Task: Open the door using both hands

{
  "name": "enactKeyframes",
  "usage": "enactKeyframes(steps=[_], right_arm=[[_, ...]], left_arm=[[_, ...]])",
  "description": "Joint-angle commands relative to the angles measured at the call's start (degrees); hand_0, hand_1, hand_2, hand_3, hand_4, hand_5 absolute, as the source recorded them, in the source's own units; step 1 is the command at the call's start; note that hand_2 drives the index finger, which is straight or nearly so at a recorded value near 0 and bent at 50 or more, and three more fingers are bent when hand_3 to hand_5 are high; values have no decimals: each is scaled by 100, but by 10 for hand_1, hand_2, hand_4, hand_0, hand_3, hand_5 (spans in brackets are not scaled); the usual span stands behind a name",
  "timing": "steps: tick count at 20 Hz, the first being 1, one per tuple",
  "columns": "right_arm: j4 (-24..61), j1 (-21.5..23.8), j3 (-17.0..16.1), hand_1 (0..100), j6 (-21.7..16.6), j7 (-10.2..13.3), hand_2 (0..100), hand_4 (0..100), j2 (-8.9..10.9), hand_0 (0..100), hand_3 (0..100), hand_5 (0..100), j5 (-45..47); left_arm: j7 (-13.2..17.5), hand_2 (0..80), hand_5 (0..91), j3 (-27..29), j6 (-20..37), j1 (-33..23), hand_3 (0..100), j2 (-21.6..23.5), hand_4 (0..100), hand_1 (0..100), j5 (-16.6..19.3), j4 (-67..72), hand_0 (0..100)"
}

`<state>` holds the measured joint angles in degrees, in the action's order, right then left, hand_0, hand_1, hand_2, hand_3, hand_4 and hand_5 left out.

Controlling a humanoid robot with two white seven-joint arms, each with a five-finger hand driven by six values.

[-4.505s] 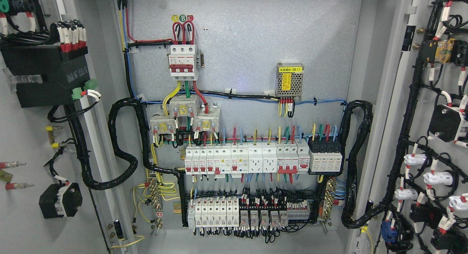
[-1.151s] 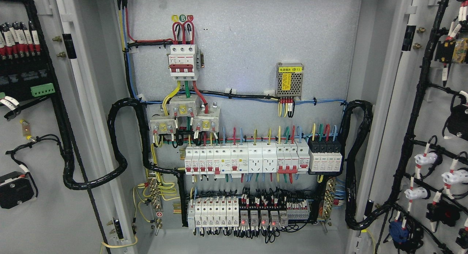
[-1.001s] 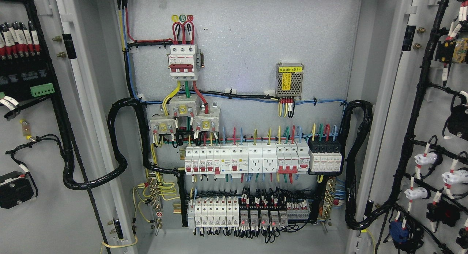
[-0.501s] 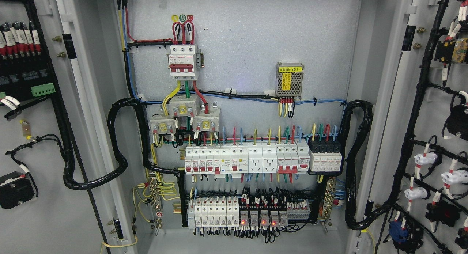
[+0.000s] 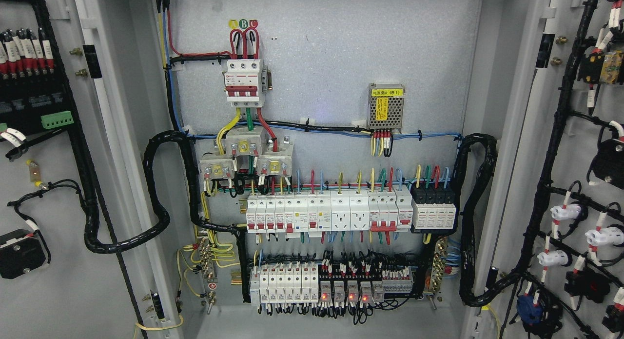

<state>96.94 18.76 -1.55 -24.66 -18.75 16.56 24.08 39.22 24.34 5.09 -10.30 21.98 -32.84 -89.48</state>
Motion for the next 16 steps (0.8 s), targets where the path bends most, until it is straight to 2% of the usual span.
enactKeyframes(steps=[1, 4, 6, 8, 10, 11, 12, 16], right_arm=[[-17, -329, 576, 0, 347, 46, 0, 0, -1145, 219, 0, 0, -544], [-8, -320, 787, 0, 391, 230, 0, 0, -1374, 219, 0, 0, -878], [1, -311, 1015, 0, 374, 362, 0, 0, -1410, 219, 0, 0, -958], [-8, -311, 1200, 0, 374, 494, 0, 0, -1410, 219, 0, 0, -958], [-34, -311, 1280, 0, 365, 600, 0, 0, -1410, 219, 0, 0, -958], [-52, -311, 1332, 0, 356, 600, 0, 0, -1410, 219, 0, 0, -958], [-52, -311, 1350, 0, 356, 609, 0, 0, -1410, 219, 0, 0, -958], [-52, -311, 1385, 0, 348, 609, 0, 0, -1410, 219, 0, 0, -958]], left_arm=[[-1027, 29, 0, -1404, -210, -16, 29, -1537, 34, 0, 1226, -1369, 291], [-1766, 29, 0, -1861, -254, -25, 29, -2161, 34, 0, 1918, -1519, 291], [-2231, 29, 0, -2282, -202, -60, 29, -2198, 34, 0, 2306, -1546, 291], [-2925, 29, 0, -2696, -193, -60, 29, -2198, 34, 0, 2361, -1563, 291], [-3733, 29, 0, -2899, -193, -69, 29, -2198, 34, 0, 2361, -1572, 291], [-4033, 29, 0, -2952, -175, -69, 29, -2198, 34, 0, 2361, -1607, 291], [-4114, 29, 0, -2961, -149, -69, 29, -2198, 34, 0, 2352, -1625, 291], [-4001, 29, 0, -2961, 62, -235, 28, -2198, 33, 0, 2326, -1616, 291]])
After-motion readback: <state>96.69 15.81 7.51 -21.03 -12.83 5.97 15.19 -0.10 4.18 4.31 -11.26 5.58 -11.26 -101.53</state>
